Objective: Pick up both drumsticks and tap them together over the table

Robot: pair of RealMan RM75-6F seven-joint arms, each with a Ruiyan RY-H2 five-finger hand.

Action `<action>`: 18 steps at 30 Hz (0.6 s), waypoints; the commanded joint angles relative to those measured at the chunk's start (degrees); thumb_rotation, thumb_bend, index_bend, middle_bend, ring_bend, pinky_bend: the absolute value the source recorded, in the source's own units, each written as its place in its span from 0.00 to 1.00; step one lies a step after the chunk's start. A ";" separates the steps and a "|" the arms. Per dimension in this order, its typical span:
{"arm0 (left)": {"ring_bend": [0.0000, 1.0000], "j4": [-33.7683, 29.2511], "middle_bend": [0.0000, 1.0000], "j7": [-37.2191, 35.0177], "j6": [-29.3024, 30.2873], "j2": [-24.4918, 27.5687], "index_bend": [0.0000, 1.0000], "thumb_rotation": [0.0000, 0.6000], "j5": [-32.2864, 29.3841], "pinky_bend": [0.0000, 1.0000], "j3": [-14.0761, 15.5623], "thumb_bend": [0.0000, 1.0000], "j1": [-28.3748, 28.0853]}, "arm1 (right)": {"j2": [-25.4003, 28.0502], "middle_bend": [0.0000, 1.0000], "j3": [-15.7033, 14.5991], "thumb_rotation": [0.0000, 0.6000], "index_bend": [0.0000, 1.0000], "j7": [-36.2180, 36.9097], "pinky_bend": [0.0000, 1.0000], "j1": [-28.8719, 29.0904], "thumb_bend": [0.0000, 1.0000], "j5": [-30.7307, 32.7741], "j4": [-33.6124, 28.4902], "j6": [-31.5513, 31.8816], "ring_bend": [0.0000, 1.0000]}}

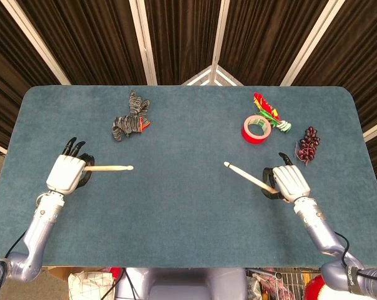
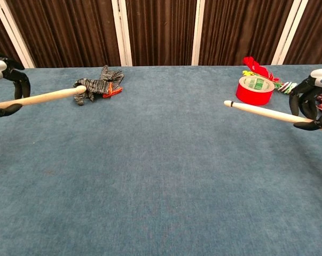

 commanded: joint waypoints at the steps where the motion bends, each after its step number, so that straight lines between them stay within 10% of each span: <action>1: 0.13 5.76 0.60 -3.03 -2.00 -3.10 0.63 1.00 0.10 0.00 0.71 0.59 0.28 | -1.19 0.70 -0.51 1.00 0.87 0.38 0.04 -0.65 0.48 -0.53 2.57 -0.50 0.56; 10: 0.10 11.62 0.55 -4.23 -5.26 -7.00 0.56 1.00 -1.32 0.00 0.04 0.59 -0.25 | -2.73 0.65 -0.03 1.00 0.76 -5.14 0.01 -1.07 0.47 4.73 5.80 -3.74 0.51; 18: 0.08 10.77 0.43 -3.34 -6.92 -6.60 0.37 1.00 -1.82 0.00 -0.40 0.59 -0.61 | -1.17 0.45 0.72 1.00 0.37 -8.82 0.00 -0.48 0.24 10.17 3.91 -8.04 0.40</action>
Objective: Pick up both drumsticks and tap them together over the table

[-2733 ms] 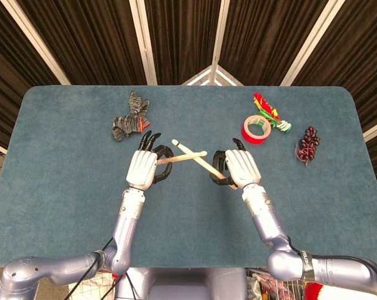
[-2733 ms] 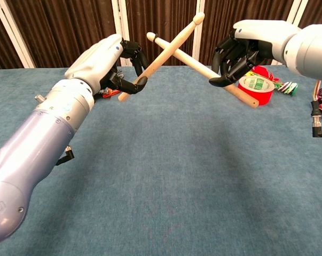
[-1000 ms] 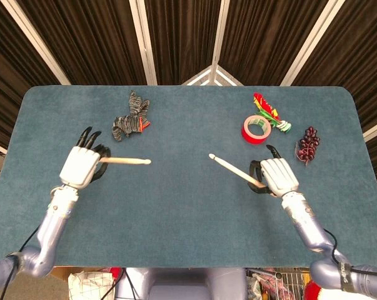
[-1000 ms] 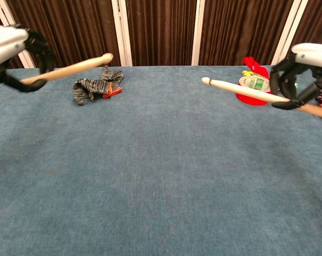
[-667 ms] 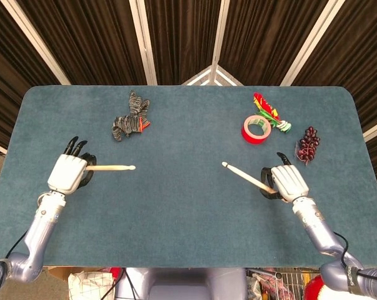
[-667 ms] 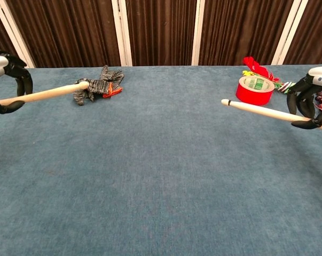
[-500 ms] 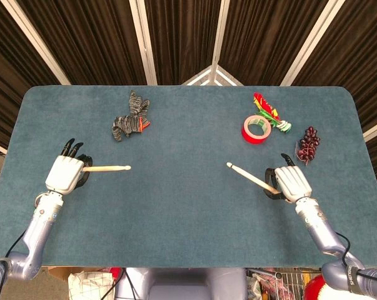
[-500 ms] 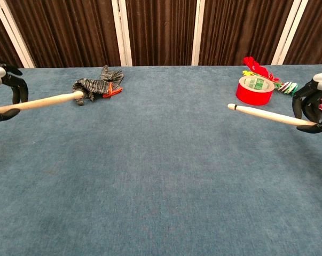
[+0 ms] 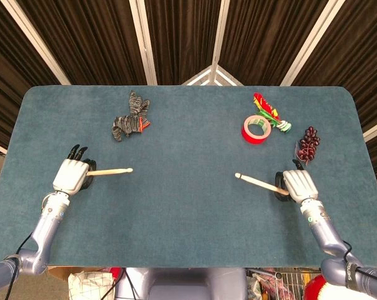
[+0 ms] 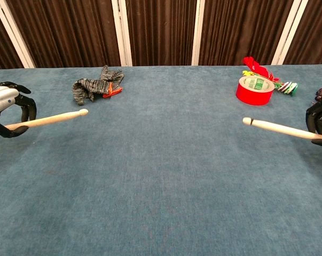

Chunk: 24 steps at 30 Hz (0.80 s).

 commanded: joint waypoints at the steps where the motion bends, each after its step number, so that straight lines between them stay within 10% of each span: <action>1: 0.08 -0.79 0.41 0.20 -0.37 0.47 0.35 1.00 -0.16 0.00 -0.19 0.59 -0.04 | 1.33 0.44 0.14 1.00 0.35 -2.14 0.00 0.51 0.23 2.43 -1.65 -2.26 0.40; 15: 0.05 -5.34 0.30 1.31 -0.74 3.86 0.28 1.00 -0.38 0.00 -0.41 0.59 0.54 | 4.16 0.30 0.84 1.00 0.21 -6.75 0.00 0.91 0.17 8.28 -7.04 -2.98 0.37; 24: 0.01 -18.53 0.22 2.03 2.37 13.33 0.27 1.00 -3.65 0.00 -1.41 0.58 4.16 | 7.90 0.27 1.12 1.00 0.21 -4.94 0.03 -5.40 0.17 -1.09 -14.88 12.29 0.26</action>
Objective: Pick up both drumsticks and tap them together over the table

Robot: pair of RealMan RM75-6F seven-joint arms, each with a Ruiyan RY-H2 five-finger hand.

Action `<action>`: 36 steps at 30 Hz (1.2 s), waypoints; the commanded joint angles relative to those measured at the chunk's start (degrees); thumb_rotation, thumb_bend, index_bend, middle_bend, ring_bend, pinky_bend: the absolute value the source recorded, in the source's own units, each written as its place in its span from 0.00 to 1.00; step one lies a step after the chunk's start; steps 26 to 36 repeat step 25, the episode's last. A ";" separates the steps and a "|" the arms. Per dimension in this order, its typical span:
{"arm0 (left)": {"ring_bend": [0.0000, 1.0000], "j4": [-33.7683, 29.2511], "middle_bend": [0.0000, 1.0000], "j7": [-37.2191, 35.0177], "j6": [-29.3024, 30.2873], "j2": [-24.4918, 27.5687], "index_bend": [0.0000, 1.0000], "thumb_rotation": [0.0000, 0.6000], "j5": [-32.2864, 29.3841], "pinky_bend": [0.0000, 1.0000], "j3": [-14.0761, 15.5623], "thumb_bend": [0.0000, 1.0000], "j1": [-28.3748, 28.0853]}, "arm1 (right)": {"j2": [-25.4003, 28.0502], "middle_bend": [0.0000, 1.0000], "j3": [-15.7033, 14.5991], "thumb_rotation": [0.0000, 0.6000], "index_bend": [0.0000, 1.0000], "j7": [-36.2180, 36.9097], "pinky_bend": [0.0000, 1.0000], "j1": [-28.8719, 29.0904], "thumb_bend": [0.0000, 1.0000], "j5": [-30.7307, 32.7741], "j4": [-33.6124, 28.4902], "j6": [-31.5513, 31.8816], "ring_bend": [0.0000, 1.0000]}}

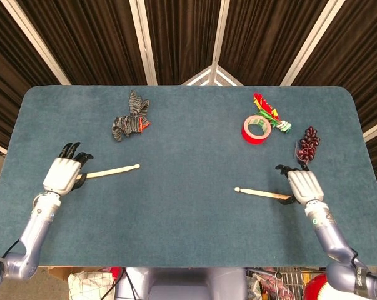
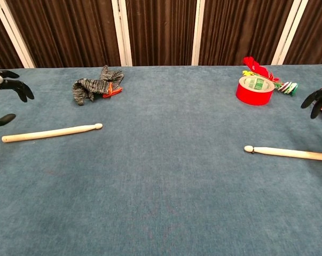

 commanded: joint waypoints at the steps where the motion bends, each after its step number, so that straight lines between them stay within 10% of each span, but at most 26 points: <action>1: 0.00 -9.19 0.22 1.91 1.94 6.26 0.26 1.00 -3.53 0.00 -0.51 0.57 2.90 | 1.57 0.25 -0.67 1.00 0.21 -0.19 0.03 -5.06 0.17 -6.13 -3.94 11.00 0.24; 11: 0.00 -25.35 0.16 7.19 10.36 14.70 0.21 1.00 -8.20 0.00 1.82 0.46 10.61 | 2.19 0.19 -5.22 1.00 0.21 7.11 0.04 -15.70 0.17 -16.40 -3.32 25.50 0.17; 36: 0.00 -23.15 0.15 -0.60 15.86 13.75 0.20 1.00 -3.85 0.00 3.72 0.46 16.52 | 3.91 0.17 -6.78 1.00 0.21 12.08 0.04 -22.38 0.17 -21.49 1.51 31.45 0.15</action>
